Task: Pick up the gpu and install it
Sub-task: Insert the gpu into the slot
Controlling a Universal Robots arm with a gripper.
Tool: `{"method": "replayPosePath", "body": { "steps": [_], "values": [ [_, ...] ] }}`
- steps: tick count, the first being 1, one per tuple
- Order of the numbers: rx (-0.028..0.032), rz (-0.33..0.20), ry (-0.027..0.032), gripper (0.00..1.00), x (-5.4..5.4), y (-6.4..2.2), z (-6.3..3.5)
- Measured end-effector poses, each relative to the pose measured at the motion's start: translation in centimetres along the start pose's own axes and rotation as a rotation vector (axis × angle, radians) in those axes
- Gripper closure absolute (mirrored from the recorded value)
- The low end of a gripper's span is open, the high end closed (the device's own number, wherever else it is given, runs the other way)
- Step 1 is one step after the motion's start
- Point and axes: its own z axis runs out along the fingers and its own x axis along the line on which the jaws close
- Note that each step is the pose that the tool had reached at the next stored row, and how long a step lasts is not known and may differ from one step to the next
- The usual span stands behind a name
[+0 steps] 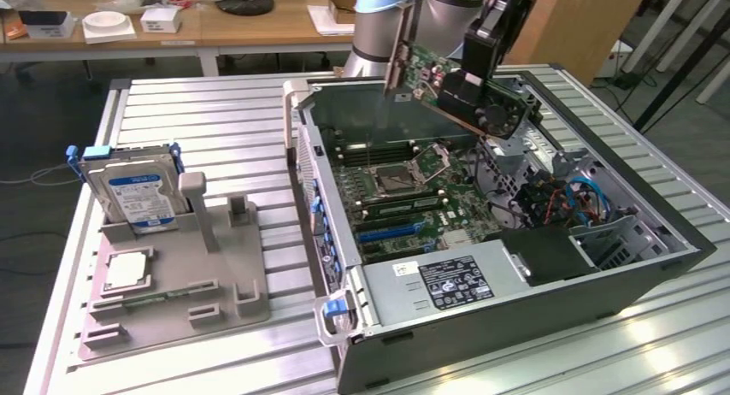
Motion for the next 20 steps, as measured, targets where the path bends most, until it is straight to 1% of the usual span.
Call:
{"method": "replayPosePath", "body": {
  "steps": [20],
  "values": [
    [-0.0027, -0.12, 0.0048, 0.74, 0.0, 0.0, 0.01]
  ]
}}
